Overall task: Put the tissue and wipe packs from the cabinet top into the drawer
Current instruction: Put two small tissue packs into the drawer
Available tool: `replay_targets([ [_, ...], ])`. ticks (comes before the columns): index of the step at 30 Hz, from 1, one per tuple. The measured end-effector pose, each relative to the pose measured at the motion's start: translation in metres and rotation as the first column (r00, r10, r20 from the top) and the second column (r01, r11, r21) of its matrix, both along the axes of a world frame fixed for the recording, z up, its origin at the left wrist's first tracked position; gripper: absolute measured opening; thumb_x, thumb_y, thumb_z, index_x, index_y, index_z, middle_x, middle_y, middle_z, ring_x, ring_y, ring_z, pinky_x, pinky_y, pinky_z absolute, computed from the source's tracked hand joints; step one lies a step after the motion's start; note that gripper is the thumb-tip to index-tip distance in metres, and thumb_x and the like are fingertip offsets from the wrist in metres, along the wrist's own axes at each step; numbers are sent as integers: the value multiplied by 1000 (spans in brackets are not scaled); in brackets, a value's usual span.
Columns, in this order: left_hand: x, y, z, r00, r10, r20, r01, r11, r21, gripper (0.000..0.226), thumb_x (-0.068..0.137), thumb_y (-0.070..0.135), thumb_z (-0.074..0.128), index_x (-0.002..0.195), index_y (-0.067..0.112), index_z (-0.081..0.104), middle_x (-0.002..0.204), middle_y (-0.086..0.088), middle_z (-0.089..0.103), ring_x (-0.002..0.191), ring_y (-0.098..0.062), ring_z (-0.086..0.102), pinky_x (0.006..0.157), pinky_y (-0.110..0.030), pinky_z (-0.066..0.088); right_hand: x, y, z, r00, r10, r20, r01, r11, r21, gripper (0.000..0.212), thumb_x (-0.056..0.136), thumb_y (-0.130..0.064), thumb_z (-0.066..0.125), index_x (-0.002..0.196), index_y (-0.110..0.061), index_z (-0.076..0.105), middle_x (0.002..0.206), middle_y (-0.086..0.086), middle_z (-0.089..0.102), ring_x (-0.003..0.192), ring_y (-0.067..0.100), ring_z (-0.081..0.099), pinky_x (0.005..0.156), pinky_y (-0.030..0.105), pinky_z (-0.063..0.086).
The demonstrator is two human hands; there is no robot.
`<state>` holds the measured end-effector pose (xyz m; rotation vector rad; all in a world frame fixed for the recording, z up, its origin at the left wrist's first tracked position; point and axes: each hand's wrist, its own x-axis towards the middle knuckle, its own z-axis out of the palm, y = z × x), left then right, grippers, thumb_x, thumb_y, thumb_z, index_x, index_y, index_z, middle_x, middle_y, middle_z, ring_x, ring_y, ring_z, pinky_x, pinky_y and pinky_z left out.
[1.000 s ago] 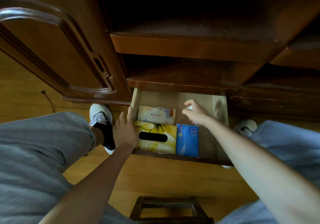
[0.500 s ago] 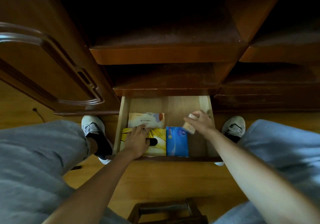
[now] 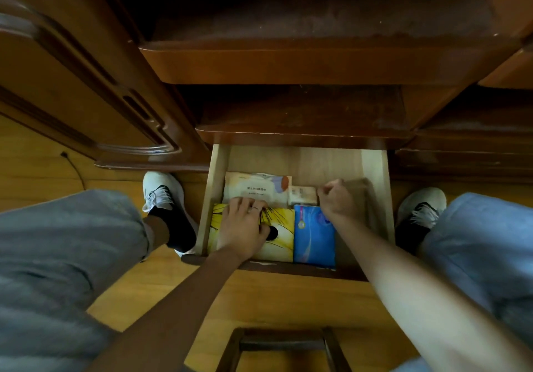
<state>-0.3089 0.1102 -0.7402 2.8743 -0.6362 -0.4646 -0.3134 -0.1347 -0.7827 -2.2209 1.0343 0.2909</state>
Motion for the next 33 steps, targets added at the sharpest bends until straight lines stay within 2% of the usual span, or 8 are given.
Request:
replay_targets([
  [4,-2,-2,-3,1000,2,31,-2,1000,-17,50,81,46,45,127,29,54,122,1,56,118,-24,43,102,-41,39,8,4,10,966,255,44,-257,963,80,50,96,-43,62,143,-31,49,105,-1,63,82,16,63,62,31,51],
  [7,-2,-3,-4,999,-3,44,4,1000,-19,48,80,45,47,125,28,53,122,1,56,117,-24,46,103,-41,36,16,7,11,896,444,-9,-438,887,148,37,95,-34,64,131,-26,60,117,3,65,96,18,61,80,38,55],
  [15,-5,-2,-1,999,-23,28,24,999,-33,46,84,42,51,128,27,51,125,-1,56,120,-25,47,108,-41,35,20,3,19,865,476,-159,-484,875,-16,21,97,-29,53,113,-31,67,106,-2,69,94,17,63,82,40,57],
  [19,-3,2,-2,998,-40,41,41,999,-26,47,86,40,53,131,27,50,129,-1,55,123,-24,46,110,-40,35,15,-4,22,899,430,-86,-427,903,57,38,102,-25,49,138,-28,59,130,3,64,112,22,61,91,42,53],
  [23,-2,-1,-2,999,-32,22,32,999,-6,47,86,40,56,131,26,51,128,-2,56,123,-25,47,109,-40,34,4,-23,26,980,195,-33,-197,978,-65,42,103,-17,47,145,-24,50,111,2,64,78,12,58,56,25,42],
  [27,4,-10,16,994,-44,-100,50,997,54,52,90,39,57,138,23,47,139,-5,49,130,-27,43,108,-40,36,-8,-39,50,966,253,-50,-248,964,94,37,104,-13,47,138,-21,58,143,5,58,126,23,57,102,41,50],
  [30,17,-20,56,989,-82,-120,80,996,-27,48,95,35,55,140,20,45,139,-4,46,123,-28,52,91,-41,48,-9,-45,92,943,332,-21,-326,935,139,35,105,-15,50,138,-21,59,144,3,57,131,21,55,110,45,46],
  [33,32,-36,126,992,-110,66,119,981,-153,38,95,33,53,133,25,53,131,3,55,109,-23,62,72,-34,49,-8,-50,157,915,390,104,-401,908,124,33,104,-18,54,135,-24,62,137,0,63,122,17,62,104,41,52],
])
